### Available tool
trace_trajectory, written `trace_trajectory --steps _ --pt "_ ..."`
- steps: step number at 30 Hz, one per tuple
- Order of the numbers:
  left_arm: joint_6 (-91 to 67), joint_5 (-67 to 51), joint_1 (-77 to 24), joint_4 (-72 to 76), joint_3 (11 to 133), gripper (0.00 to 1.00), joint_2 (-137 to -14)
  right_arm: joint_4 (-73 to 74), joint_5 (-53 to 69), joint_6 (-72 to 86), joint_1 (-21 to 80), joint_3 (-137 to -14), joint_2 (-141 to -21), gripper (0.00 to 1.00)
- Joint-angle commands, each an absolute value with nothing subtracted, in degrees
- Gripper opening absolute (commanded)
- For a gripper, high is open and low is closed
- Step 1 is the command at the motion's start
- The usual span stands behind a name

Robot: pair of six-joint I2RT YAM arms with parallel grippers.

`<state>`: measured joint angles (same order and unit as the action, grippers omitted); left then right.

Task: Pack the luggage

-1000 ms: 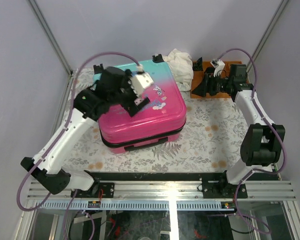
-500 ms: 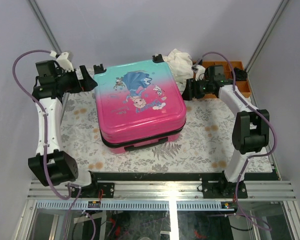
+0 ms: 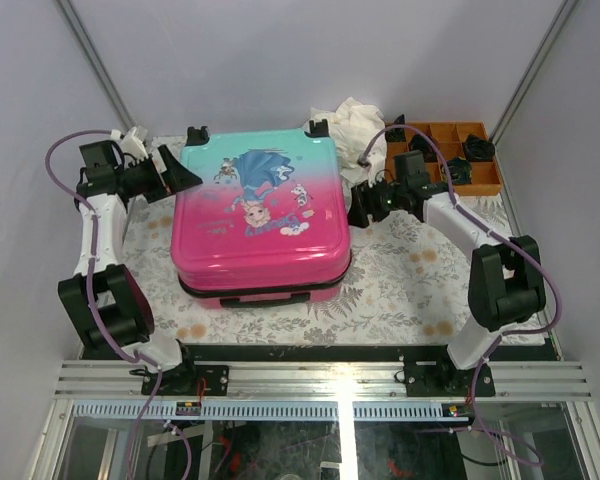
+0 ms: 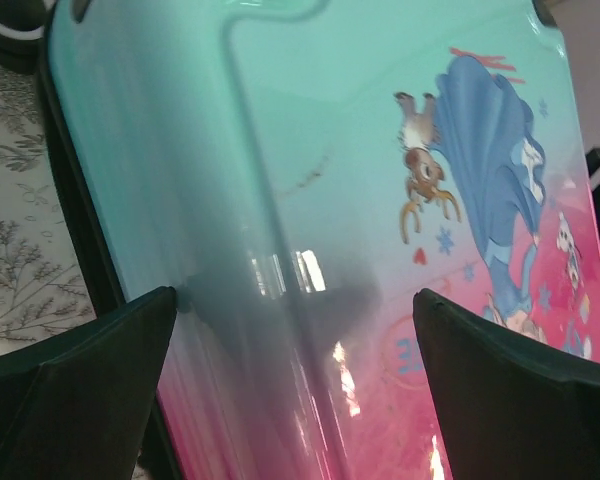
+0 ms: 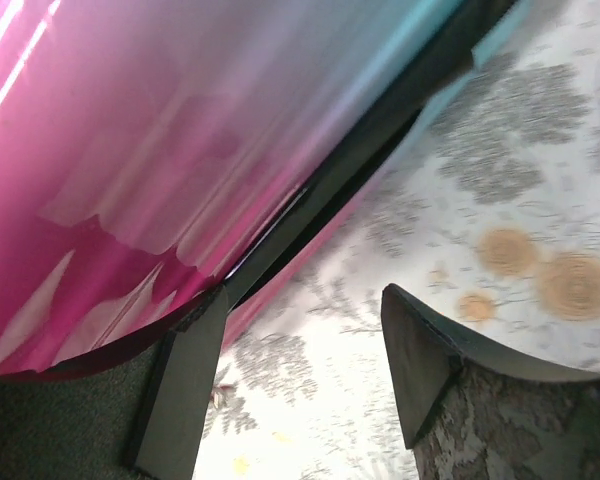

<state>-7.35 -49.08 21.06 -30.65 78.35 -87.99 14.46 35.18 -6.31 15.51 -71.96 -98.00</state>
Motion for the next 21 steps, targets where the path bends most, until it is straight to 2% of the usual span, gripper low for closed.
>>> trace_trajectory --steps 1,4,7,12,21 --pt "-9.3 -59.8 20.8 -24.8 74.1 1.0 -88.7 16.0 45.2 -4.9 22.2 -68.4 -93.3 0.7" --pt "-7.3 -61.1 17.8 -25.7 69.2 1.0 -85.8 16.3 44.8 -4.7 22.2 -67.0 -90.4 0.7" --pt "-7.3 -57.4 10.4 -25.6 62.7 0.99 -80.3 17.9 42.9 -5.5 22.1 -66.4 -88.2 0.7" --pt "-17.1 -51.9 -3.6 -17.8 55.8 0.97 -74.8 19.6 40.3 -6.6 18.7 -66.0 -86.8 0.68" --pt "-24.8 -47.1 -16.5 -10.3 60.3 0.95 -80.8 26.1 42.5 -11.9 6.8 -69.5 -87.2 0.66"
